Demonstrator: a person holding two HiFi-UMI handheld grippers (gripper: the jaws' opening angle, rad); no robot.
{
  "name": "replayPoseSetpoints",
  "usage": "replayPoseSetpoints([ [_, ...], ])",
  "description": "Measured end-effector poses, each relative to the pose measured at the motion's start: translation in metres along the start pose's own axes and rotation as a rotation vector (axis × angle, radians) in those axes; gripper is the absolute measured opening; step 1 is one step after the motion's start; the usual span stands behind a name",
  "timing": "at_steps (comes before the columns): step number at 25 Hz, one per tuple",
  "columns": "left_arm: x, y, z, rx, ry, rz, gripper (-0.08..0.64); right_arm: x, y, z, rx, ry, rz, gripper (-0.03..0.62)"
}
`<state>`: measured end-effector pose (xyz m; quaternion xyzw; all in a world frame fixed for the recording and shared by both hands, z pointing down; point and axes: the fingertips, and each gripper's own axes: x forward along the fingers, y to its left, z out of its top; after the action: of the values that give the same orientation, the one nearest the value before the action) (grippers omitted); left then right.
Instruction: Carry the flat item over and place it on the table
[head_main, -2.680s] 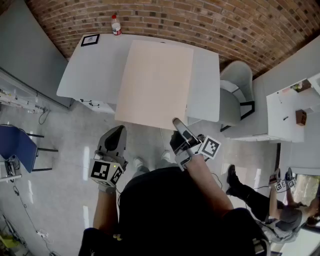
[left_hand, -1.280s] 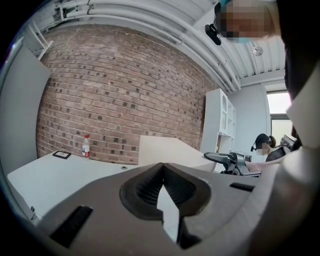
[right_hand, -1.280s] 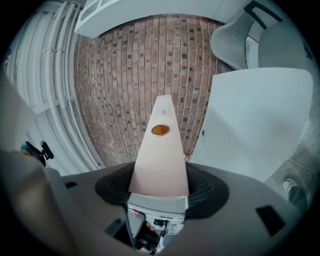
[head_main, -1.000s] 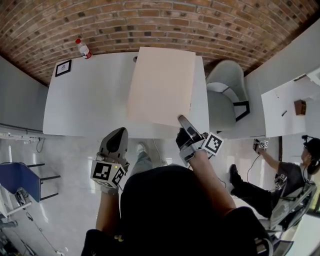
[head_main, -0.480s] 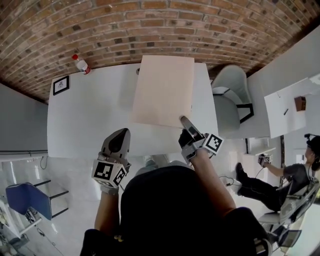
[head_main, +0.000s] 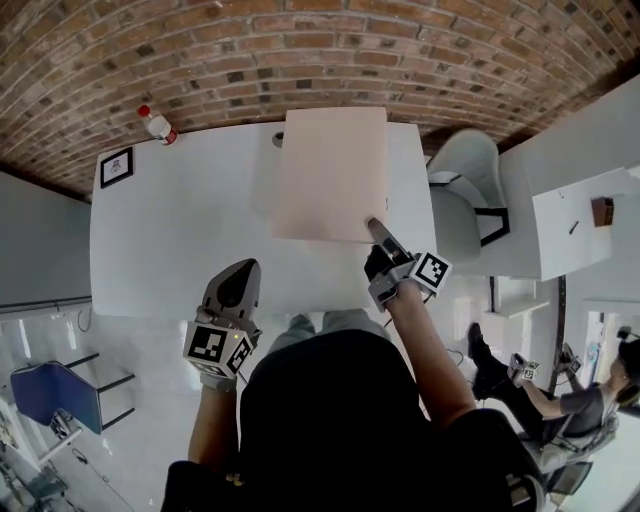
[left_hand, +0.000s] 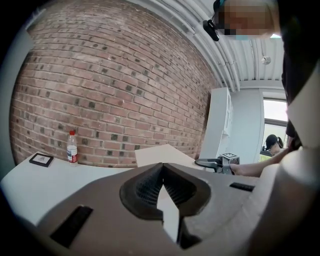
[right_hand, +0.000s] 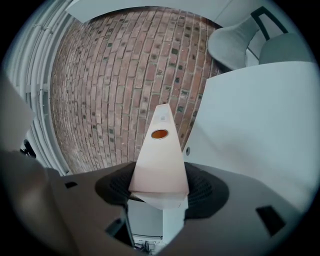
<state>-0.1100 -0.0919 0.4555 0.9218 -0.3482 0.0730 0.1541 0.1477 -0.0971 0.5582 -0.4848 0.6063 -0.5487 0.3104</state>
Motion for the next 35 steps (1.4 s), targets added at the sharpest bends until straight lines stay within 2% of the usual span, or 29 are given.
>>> replayPoseSetpoints([
  [10,0.014,0.0,-0.004,-0.063,0.031,0.147,0.003,0.029,-0.042,0.037,0.043,0.087,-0.053,0.298],
  [17,0.027,-0.002,-0.005,-0.085,0.046,0.211,0.003,0.053,-0.067,0.052,0.091,0.117,-0.07,0.298],
  [23,0.04,-0.003,-0.004,-0.095,0.06,0.255,0.003,0.067,-0.087,0.06,0.135,0.111,-0.099,0.298],
  [29,0.048,-0.002,-0.006,-0.108,0.08,0.295,0.003,0.081,-0.103,0.07,0.175,0.093,-0.08,0.298],
  [35,0.057,-0.002,-0.007,-0.111,0.097,0.318,0.003,0.093,-0.117,0.084,0.135,0.07,-0.089,0.301],
])
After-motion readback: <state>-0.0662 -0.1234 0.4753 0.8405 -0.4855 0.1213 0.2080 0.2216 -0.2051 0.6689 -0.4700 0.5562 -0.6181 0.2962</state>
